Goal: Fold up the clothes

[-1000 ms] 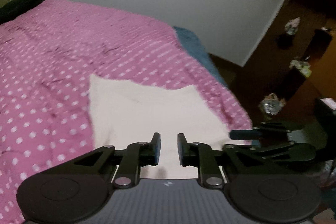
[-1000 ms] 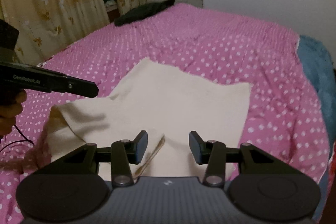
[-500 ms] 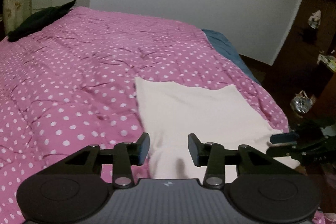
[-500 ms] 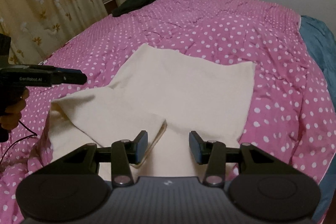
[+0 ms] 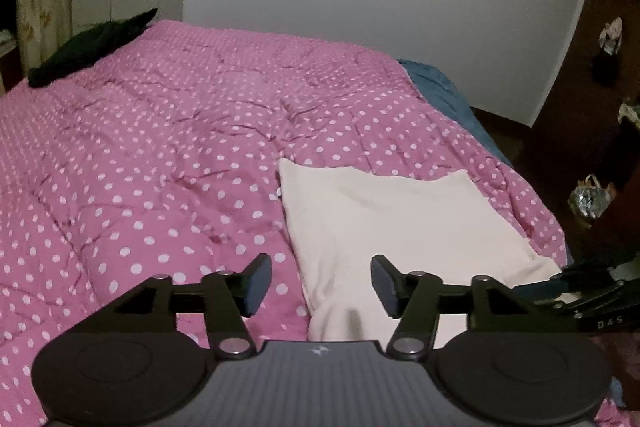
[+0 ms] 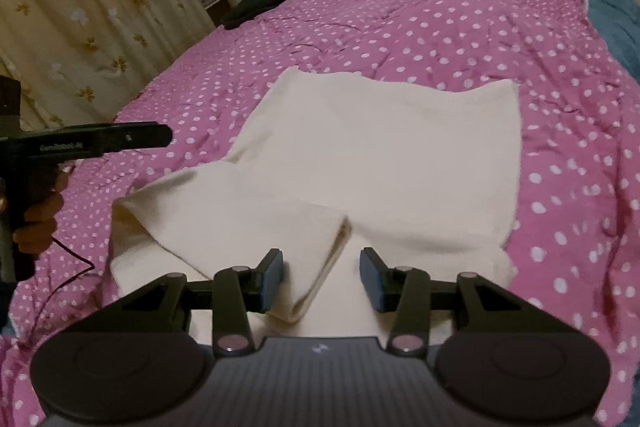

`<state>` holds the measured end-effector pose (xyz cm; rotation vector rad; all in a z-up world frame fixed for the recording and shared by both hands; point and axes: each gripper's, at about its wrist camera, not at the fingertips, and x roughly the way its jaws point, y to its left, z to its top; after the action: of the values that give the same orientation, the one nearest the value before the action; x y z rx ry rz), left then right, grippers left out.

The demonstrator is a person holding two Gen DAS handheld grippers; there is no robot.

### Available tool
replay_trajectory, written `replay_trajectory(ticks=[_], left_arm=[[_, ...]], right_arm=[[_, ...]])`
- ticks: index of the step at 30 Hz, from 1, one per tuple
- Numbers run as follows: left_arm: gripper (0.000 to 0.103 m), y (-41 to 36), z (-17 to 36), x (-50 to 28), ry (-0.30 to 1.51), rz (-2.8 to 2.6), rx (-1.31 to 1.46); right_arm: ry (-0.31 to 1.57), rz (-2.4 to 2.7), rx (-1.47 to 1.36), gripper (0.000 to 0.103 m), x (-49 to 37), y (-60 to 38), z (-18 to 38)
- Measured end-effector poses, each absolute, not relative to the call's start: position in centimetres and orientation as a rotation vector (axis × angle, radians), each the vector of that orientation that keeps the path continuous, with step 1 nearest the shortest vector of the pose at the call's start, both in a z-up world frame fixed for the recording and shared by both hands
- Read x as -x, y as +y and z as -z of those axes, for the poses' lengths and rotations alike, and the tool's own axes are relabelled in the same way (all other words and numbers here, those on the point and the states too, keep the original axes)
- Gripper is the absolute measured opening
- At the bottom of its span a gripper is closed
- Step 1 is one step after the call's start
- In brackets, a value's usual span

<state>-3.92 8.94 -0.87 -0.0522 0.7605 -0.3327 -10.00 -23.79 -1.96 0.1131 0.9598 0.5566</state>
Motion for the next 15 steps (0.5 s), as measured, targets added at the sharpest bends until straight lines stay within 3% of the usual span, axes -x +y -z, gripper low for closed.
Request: replay_trajectory(ticks=[5,7,15], left_arm=[[0.063,9.3,1.6,3.5,0.784,0.318,0.055],[0.064,9.5,1.9,3.7,0.792,0.318,0.05],[0.067,9.5,2.3,4.9,0.81,0.344,0.029]], right_arm=[[0.955,-0.566,-0.12,0.011,10.0,-23.4,2.0],[0.931,-0.561,-0.099,0.005,10.4,-23.6,1.5],[0.818,-0.493,-0.047,0.001,11.6,-25.0,-1.9]])
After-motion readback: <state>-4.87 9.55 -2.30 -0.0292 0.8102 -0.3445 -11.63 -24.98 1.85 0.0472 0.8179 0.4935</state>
